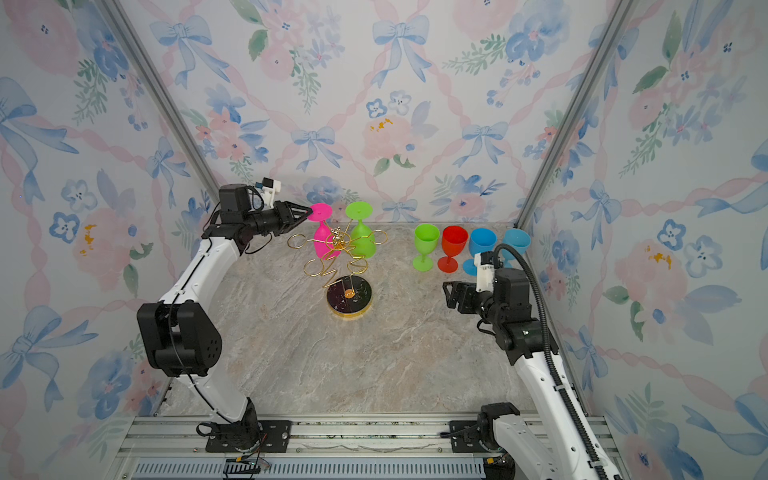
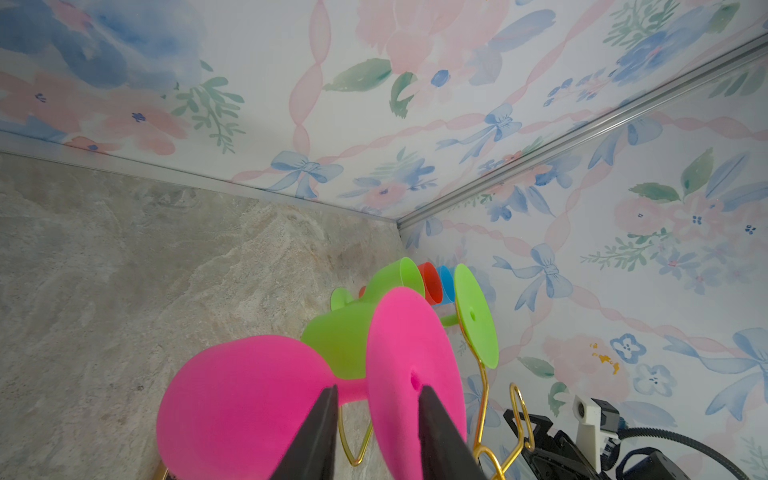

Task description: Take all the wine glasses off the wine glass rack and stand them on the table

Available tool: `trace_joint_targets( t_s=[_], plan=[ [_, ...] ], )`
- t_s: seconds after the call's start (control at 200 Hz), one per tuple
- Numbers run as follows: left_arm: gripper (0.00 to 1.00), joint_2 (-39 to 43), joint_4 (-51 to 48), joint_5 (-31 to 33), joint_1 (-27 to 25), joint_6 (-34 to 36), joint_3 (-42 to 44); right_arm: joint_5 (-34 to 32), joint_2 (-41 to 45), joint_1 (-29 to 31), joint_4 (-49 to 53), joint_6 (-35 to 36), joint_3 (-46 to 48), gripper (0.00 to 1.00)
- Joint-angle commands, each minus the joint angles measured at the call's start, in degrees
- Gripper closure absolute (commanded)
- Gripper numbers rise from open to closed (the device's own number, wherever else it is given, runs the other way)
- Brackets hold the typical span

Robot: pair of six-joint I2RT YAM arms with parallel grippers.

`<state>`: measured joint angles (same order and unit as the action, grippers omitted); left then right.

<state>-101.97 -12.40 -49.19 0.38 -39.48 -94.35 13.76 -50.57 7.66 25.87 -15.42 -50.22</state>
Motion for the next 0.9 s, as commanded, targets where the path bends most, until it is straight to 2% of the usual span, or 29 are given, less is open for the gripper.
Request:
trace_joint_targets(
  t_s=[0.0, 0.425, 0.895],
  plan=[
    [0.7, -0.8, -0.1, -1.1, -0.2, -0.4, -1.7, 0.3, 0.7, 0.5, -0.6, -0.7, 1.0, 0.13],
    [0.84, -0.3, -0.1, -1.6, -0.2, -0.6, -1.6, 0.1, 0.5, 0.5, -1.0, -0.9, 1.2, 0.13],
    [0.89, 0.8, -0.1, -3.3, 0.0, -1.5, -1.9, 0.0, 0.1, 0.5, -1.3, -1.0, 1.3, 0.12]
  ],
)
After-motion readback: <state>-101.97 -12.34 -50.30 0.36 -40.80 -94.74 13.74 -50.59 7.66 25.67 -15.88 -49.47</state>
